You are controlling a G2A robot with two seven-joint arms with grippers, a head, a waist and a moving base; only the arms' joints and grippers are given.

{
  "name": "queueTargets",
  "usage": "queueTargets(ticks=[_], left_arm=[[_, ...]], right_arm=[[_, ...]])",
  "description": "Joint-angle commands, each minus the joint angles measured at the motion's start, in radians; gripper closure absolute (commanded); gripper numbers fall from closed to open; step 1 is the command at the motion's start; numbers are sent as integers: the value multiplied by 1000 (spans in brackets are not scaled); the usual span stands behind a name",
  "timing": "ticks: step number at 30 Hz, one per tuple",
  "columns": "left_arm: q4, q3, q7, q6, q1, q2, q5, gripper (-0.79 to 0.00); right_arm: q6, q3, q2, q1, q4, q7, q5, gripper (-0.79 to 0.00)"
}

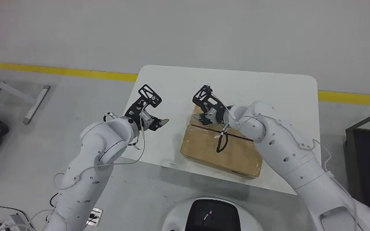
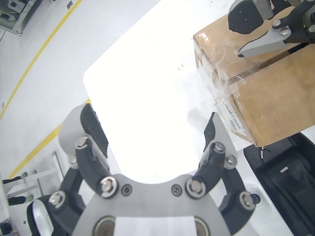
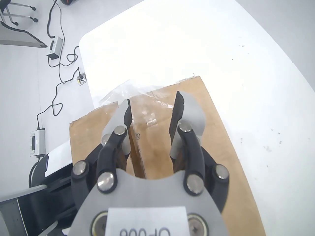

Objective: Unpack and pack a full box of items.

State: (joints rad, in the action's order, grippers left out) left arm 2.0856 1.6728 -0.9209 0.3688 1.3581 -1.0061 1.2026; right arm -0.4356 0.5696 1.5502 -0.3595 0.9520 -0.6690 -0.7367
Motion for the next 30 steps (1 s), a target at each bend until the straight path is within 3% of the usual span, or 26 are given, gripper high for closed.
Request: queueTargets(ticks=[1,3,5,8,13,21,30], left_arm=[[0,0,0,0,0,0,0,-785],[0,0,0,0,0,0,0,-785],[0,0,0,0,0,0,0,-785],[0,0,0,0,0,0,0,-785],[0,0,0,0,0,0,0,-785],[0,0,0,0,0,0,0,-785],[0,0,0,0,0,0,0,-785]], right_arm=[[7,-13,12,10,-18,-4,-6,-345],[12,-21,23,19,-39,-6,-5,-317],[20,-27,33,28,-53,-7,-11,-203],[28,-26,42,38,-72,-1,-16,-108],[52,-7,43,33,-68,26,-30,-9],[114,61,16,-39,32,89,-74,0],[202,137,-19,-199,202,233,-156,0]])
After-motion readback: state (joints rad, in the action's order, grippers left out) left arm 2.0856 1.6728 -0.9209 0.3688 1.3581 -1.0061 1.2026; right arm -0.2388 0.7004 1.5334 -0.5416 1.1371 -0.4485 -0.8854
